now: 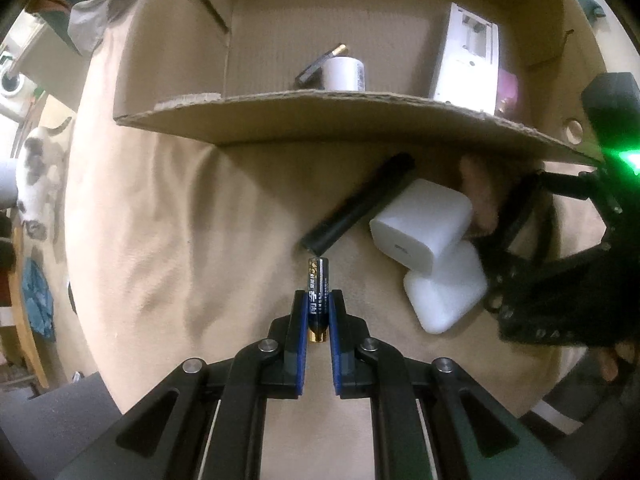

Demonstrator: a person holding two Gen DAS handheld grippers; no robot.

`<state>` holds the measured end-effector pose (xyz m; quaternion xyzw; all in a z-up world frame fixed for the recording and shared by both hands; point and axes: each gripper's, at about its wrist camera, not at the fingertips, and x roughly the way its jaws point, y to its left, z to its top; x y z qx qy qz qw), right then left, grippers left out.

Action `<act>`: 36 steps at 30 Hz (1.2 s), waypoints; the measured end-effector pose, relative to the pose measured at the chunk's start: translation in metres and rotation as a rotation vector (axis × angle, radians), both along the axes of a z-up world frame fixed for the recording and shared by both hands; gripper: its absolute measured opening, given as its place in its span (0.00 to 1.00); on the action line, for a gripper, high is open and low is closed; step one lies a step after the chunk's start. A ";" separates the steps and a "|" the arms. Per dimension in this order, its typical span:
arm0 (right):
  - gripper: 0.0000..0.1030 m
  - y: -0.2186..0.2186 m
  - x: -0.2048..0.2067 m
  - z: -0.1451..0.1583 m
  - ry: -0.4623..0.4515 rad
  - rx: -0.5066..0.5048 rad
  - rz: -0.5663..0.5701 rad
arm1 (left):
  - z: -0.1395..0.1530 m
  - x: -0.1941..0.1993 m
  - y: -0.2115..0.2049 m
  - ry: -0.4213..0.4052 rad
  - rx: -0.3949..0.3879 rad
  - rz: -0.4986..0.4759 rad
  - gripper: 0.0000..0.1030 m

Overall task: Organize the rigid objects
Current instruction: 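Grasp a second AA battery with the left gripper while the right grasps the black flashlight, then lower the battery and flashlight into the box and open both grippers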

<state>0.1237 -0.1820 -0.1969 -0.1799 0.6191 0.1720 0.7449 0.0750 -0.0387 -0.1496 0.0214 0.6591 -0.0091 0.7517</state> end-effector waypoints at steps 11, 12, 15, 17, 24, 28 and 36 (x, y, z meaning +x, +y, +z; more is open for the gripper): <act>0.91 -0.015 -0.016 0.032 0.030 0.080 -0.025 | 0.010 -0.008 0.004 -0.044 0.000 0.026 0.09; 0.91 -0.019 -0.019 0.038 0.036 0.097 -0.042 | 0.014 -0.011 0.004 -0.053 -0.003 0.030 0.09; 0.91 -0.027 -0.027 0.061 0.021 0.147 -0.062 | 0.024 -0.016 0.005 -0.067 -0.018 0.030 0.09; 0.91 -0.030 -0.032 0.078 -0.008 0.180 -0.069 | 0.033 -0.018 0.006 -0.090 -0.016 0.027 0.09; 0.91 -0.038 -0.049 0.134 -0.101 0.319 -0.081 | 0.086 -0.026 0.001 -0.241 0.013 0.000 0.09; 0.91 -0.043 -0.057 0.168 -0.157 0.394 -0.069 | 0.105 -0.019 0.001 -0.282 0.001 -0.009 0.09; 0.91 -0.018 -0.035 0.252 -0.320 0.443 -0.013 | 0.143 0.012 0.003 -0.375 0.018 -0.016 0.09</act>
